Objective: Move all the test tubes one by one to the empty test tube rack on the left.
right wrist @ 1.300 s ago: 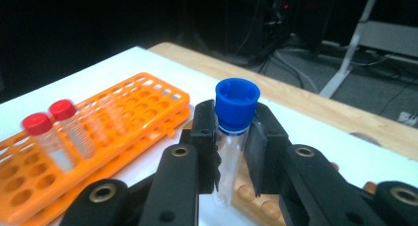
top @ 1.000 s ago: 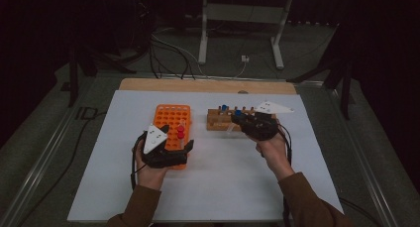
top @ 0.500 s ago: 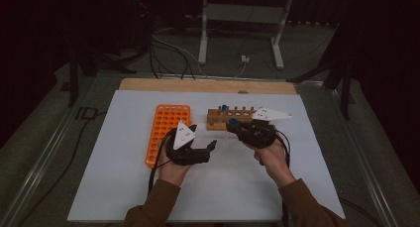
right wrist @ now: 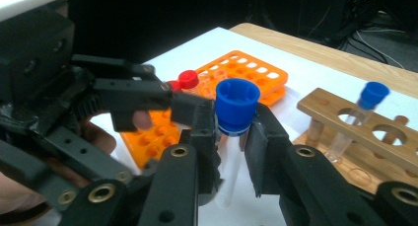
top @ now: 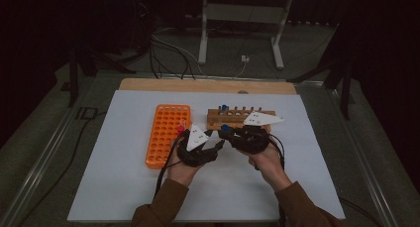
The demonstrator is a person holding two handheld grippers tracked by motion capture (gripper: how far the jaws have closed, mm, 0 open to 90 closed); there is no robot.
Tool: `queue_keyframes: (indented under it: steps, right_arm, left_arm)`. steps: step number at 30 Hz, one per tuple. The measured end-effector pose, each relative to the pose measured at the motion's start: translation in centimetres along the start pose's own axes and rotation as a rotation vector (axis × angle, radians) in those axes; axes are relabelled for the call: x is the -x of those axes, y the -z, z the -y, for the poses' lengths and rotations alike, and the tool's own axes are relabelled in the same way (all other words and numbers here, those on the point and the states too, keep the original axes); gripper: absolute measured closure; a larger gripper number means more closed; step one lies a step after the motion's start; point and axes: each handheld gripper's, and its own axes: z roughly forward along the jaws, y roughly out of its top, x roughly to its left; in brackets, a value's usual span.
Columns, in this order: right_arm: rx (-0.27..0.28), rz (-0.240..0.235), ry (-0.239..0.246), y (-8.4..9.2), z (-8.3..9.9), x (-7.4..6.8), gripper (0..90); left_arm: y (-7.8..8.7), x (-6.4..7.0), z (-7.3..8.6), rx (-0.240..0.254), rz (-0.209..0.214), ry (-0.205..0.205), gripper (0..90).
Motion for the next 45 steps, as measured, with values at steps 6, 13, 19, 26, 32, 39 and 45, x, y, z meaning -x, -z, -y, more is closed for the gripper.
queue_keyframes:
  steps: [6, 13, 19, 26, 32, 39, 45]
  right_arm:
    - [-0.004, -0.016, -0.001, -0.2, 0.1, -0.2, 75.8]
    - [-0.008, -0.018, -0.001, -0.3, 0.2, -0.1, 75.8]
    - [0.015, -0.032, -0.001, 0.0, 0.2, 0.0, 57.5]
    - [0.037, -0.011, -0.017, 0.6, 0.2, 0.4, 30.7]
    - [0.029, 0.057, -0.010, 0.8, 0.6, 0.6, 15.1]
    - [0.020, 0.122, -0.006, 1.4, 1.4, 1.0, 5.5]
    - [0.026, 0.162, -0.021, 2.0, 2.3, 1.6, 0.4]
  left_arm:
    - [-0.1, 0.1, 0.1, -0.015, 0.020, -0.018, 69.9]
    - [-0.3, 0.3, 0.2, -0.019, 0.029, -0.032, 77.6]
    - [-0.1, 0.1, 0.4, -0.020, 0.017, -0.028, 77.7]
    - [0.5, -0.6, 0.7, -0.012, 0.005, -0.001, 77.7]
    - [1.2, -1.1, 1.1, -0.006, -0.004, 0.015, 77.7]
    - [2.3, -1.8, 1.7, 0.003, -0.018, 0.029, 77.7]
    - [3.1, -2.4, 2.0, 0.010, -0.032, 0.038, 77.7]
